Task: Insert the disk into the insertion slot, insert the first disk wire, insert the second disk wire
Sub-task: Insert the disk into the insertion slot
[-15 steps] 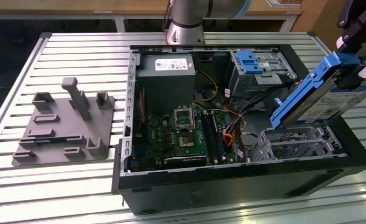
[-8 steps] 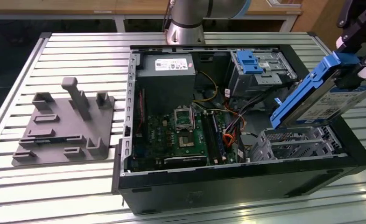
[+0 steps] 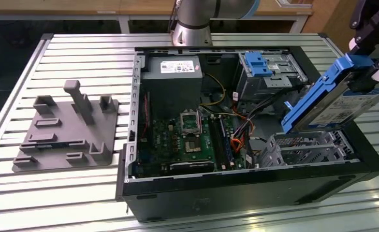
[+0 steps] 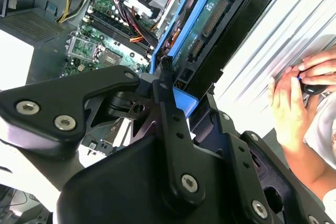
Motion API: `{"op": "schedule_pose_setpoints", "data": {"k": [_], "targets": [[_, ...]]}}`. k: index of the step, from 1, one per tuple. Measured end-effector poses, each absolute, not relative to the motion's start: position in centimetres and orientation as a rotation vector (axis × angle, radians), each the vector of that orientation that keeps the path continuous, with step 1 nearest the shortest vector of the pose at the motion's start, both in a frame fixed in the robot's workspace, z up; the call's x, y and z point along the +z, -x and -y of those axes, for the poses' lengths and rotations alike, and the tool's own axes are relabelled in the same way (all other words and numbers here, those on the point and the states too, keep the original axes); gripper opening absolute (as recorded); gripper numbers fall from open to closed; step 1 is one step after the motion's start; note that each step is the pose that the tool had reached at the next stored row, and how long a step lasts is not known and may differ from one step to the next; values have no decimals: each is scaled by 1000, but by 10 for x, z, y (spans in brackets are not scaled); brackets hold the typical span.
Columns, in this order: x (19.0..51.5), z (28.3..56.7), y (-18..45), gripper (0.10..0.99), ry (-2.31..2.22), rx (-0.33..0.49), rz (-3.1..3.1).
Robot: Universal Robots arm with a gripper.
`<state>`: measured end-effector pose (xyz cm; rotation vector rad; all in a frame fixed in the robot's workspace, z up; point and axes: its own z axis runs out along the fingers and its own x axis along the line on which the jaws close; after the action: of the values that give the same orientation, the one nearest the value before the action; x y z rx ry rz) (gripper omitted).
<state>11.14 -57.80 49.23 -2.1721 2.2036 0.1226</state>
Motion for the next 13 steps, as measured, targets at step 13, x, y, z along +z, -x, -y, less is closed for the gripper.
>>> {"op": "schedule_pose_setpoints", "data": {"k": [13], "targets": [[492,578,-112,365,2182,113,-2187]]}}
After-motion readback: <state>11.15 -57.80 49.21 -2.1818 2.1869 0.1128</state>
